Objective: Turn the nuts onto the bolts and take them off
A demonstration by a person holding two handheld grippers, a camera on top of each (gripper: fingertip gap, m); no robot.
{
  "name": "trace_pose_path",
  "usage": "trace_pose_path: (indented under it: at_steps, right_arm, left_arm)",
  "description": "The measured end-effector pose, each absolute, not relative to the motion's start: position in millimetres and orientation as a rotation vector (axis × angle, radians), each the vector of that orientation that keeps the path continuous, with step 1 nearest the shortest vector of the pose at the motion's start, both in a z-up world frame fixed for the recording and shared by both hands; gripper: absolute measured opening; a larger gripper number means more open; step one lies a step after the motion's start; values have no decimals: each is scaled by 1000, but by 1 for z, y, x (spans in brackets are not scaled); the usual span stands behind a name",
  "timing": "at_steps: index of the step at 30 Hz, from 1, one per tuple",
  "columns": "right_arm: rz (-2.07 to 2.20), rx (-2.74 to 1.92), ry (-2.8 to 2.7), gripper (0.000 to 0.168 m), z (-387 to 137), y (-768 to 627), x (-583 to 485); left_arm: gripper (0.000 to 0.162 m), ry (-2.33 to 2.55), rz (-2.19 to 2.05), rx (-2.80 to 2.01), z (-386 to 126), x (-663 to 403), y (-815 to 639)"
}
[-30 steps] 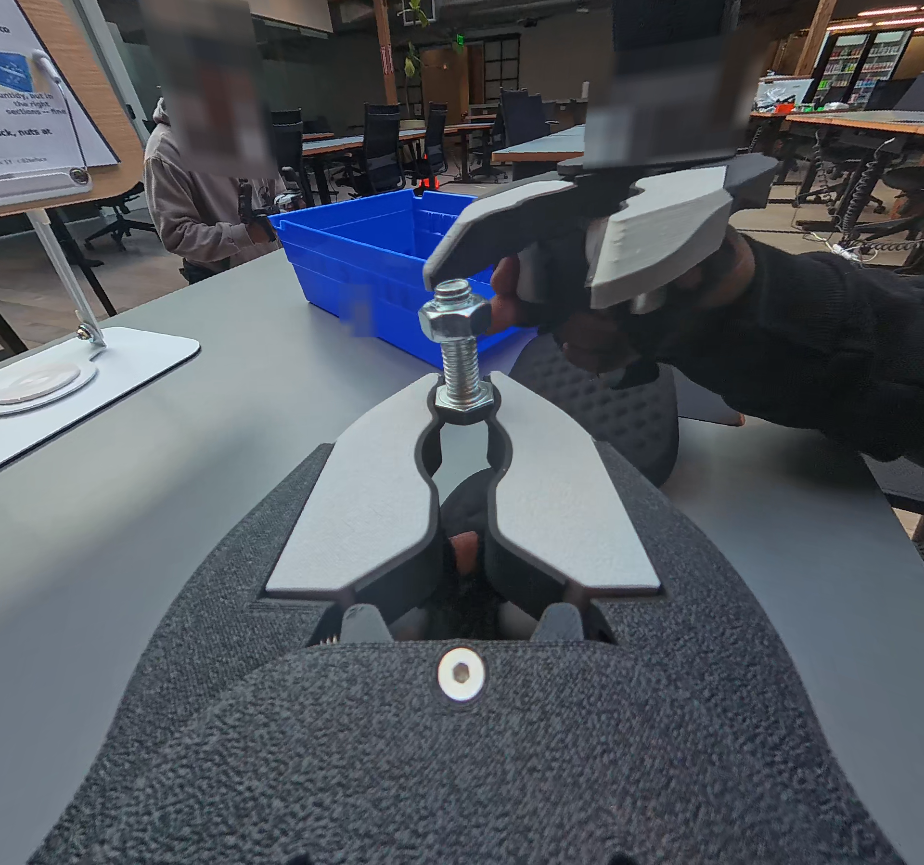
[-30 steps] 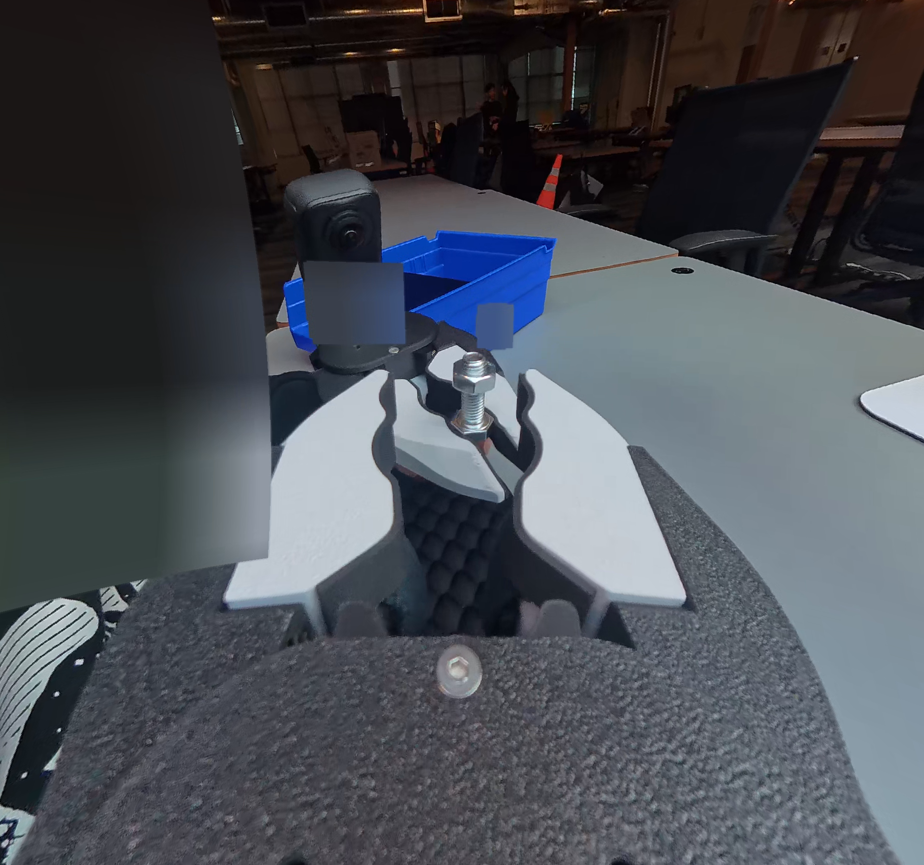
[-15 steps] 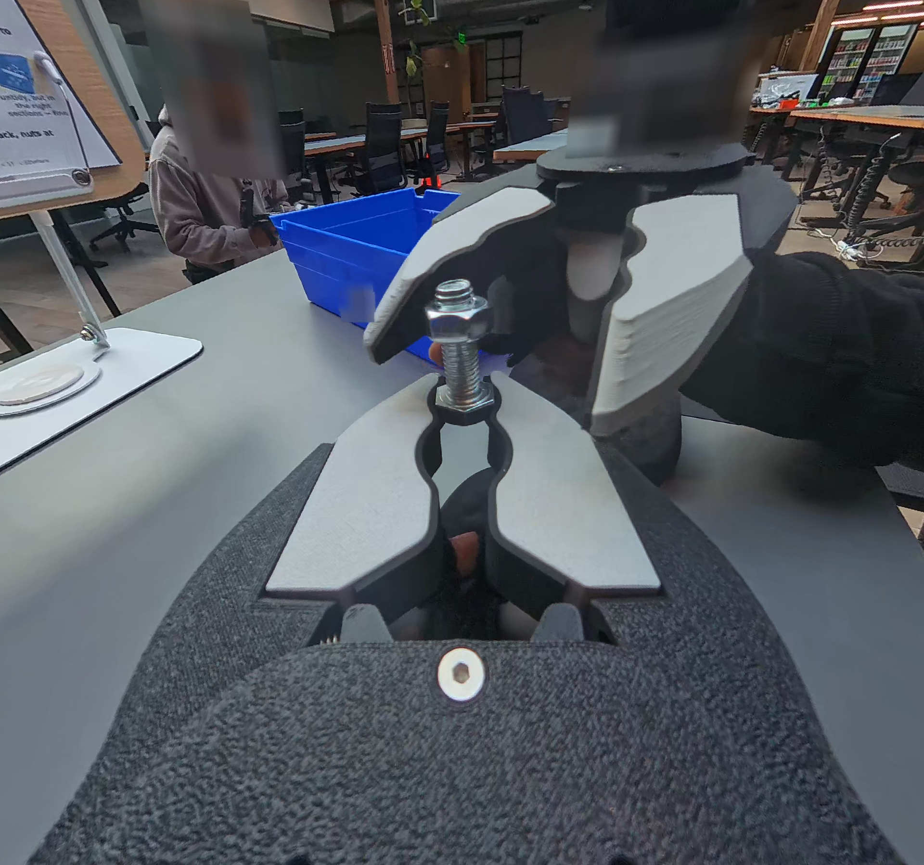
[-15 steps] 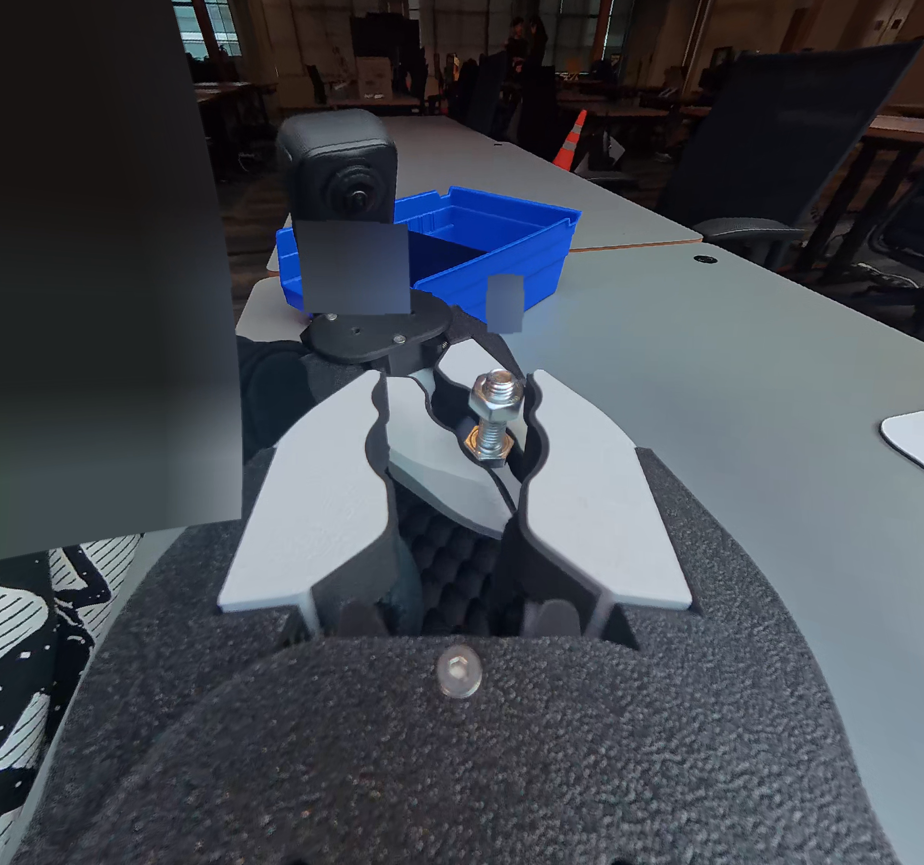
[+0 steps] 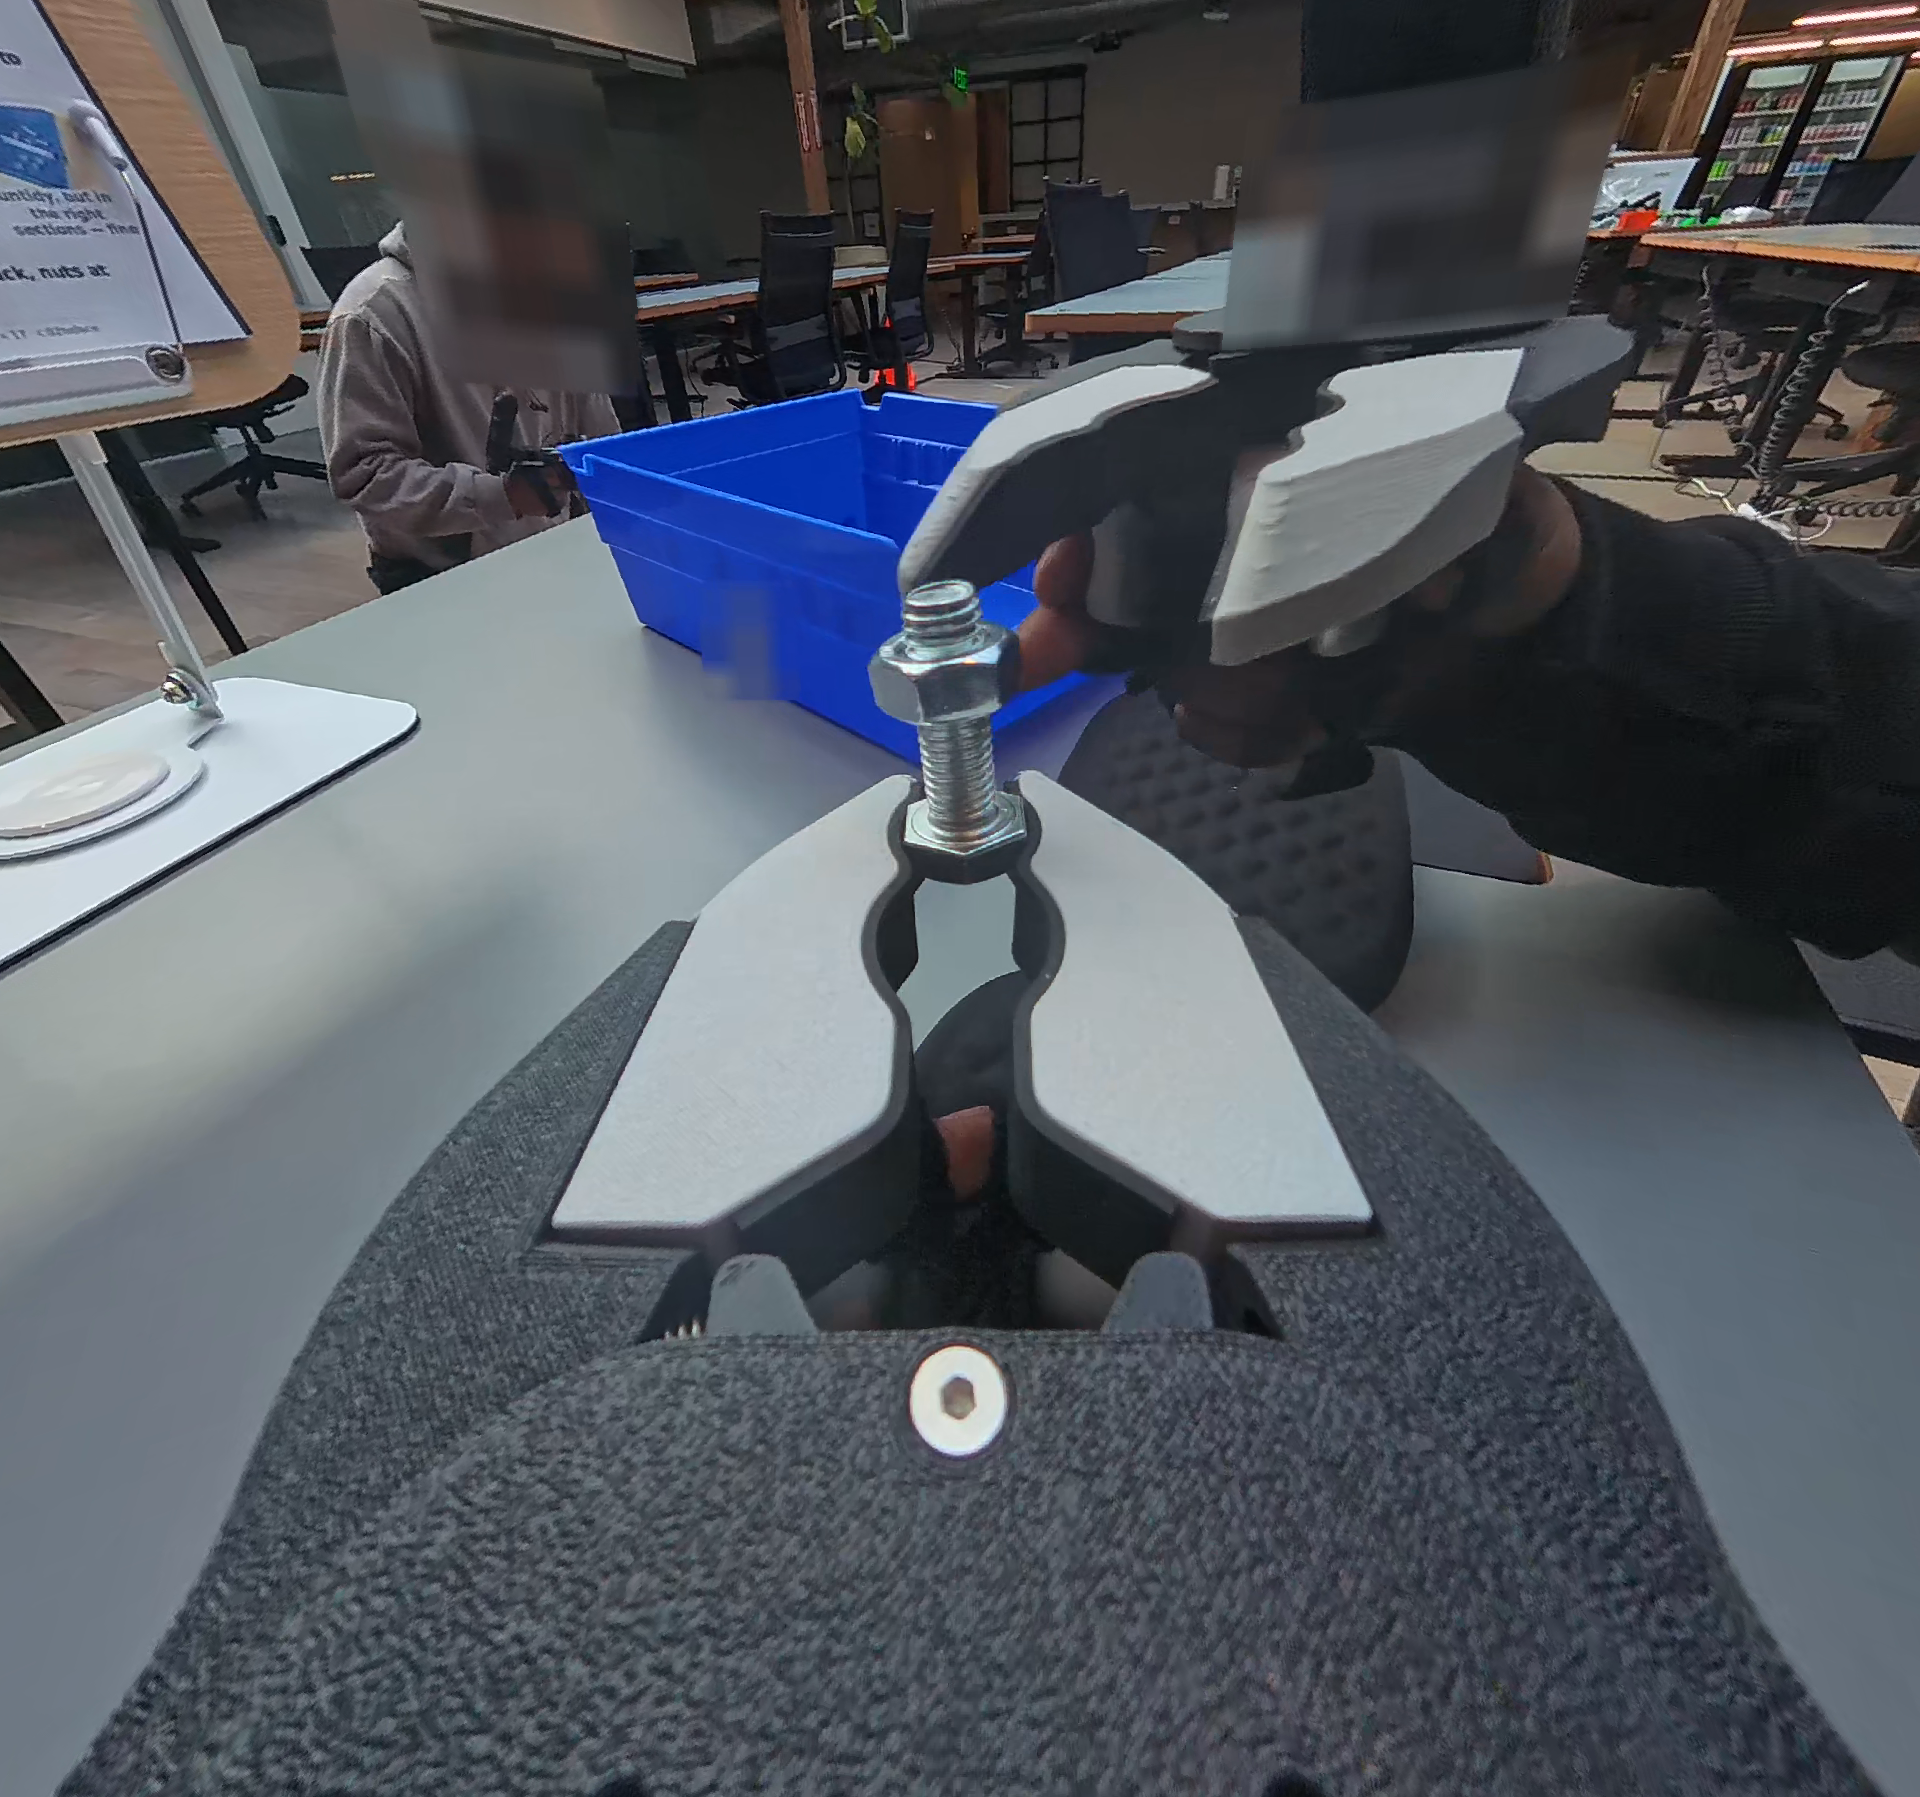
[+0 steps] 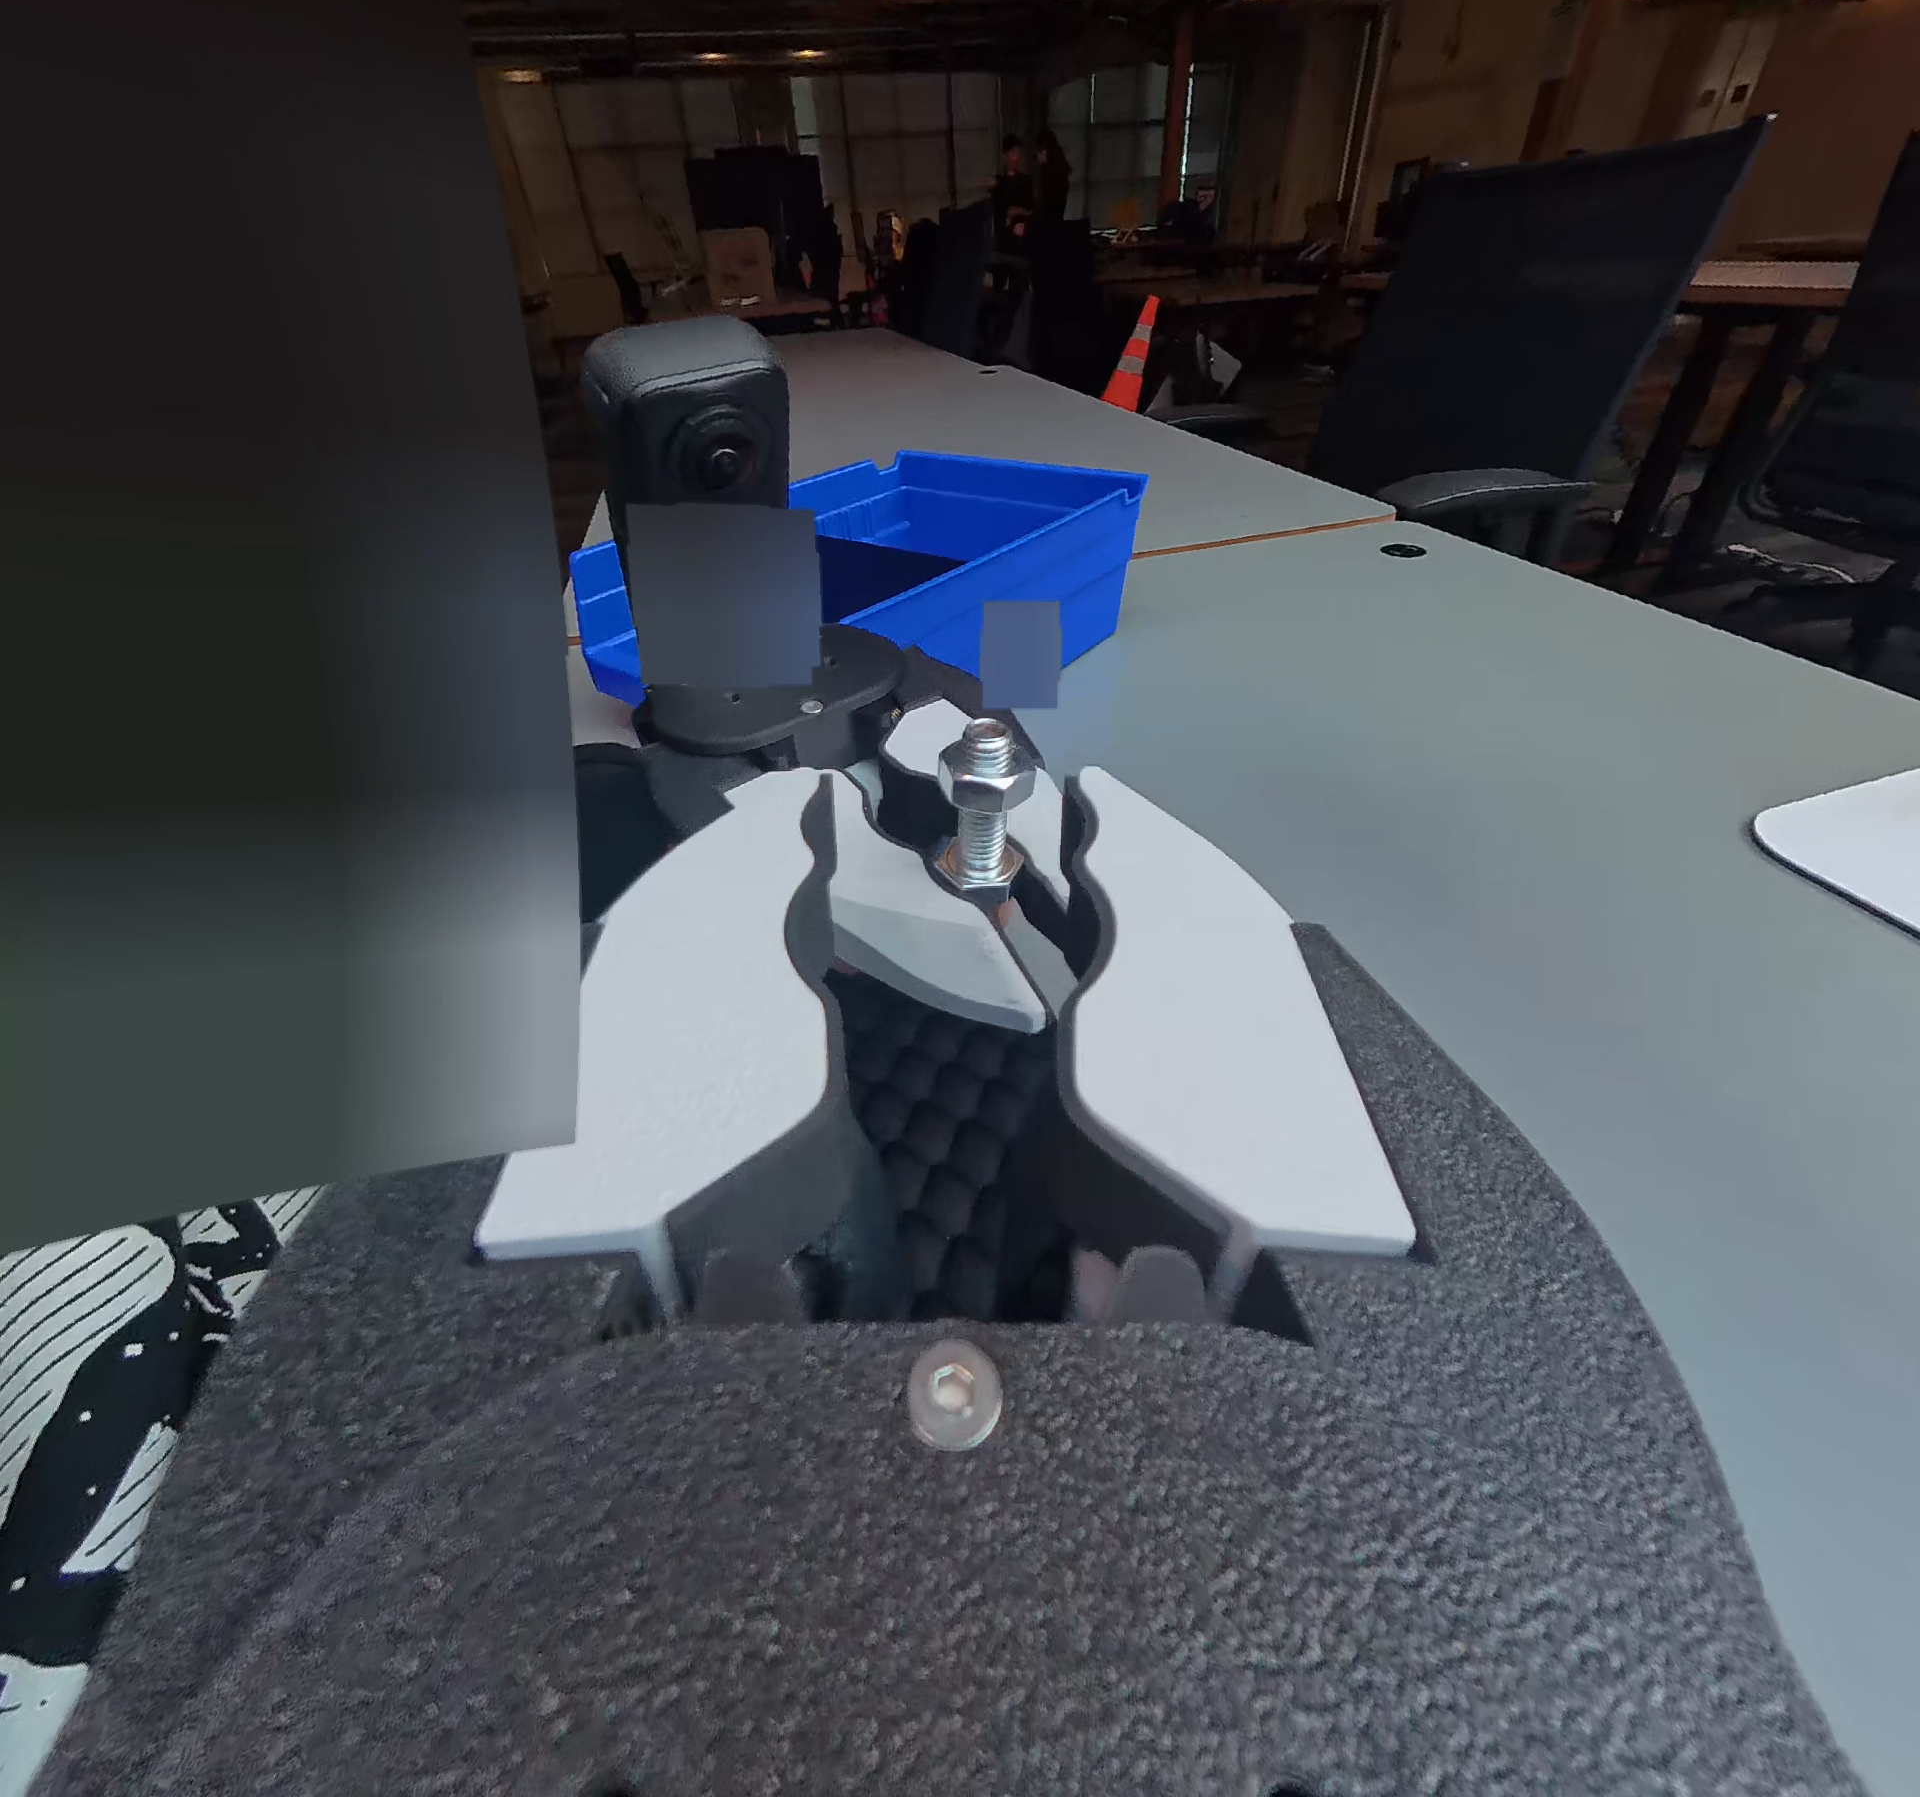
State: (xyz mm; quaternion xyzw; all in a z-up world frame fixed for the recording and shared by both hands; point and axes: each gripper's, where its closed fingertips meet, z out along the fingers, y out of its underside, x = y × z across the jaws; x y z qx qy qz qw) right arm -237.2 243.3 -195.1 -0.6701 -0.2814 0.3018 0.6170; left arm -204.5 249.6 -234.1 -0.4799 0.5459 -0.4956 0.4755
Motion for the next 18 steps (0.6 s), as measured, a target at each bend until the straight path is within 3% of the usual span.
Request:
trace_pose_path:
  at_steps: [7, 13, 18]
  right_arm:
    - [717, -1557, -715, 54, -201, 257, -261]
    - [673, -1575, -764, 56, -205, 256, -267]
    - [674, -1582, -719, 47, -203, 248, -253]
  left_arm:
    - [13, 1360, -1225, -1167, -236, -203, 245]
    - [14, 1353, -1211, -1171, -236, -204, 247]
    - [14, 1323, -1208, -1178, -233, -205, 252]
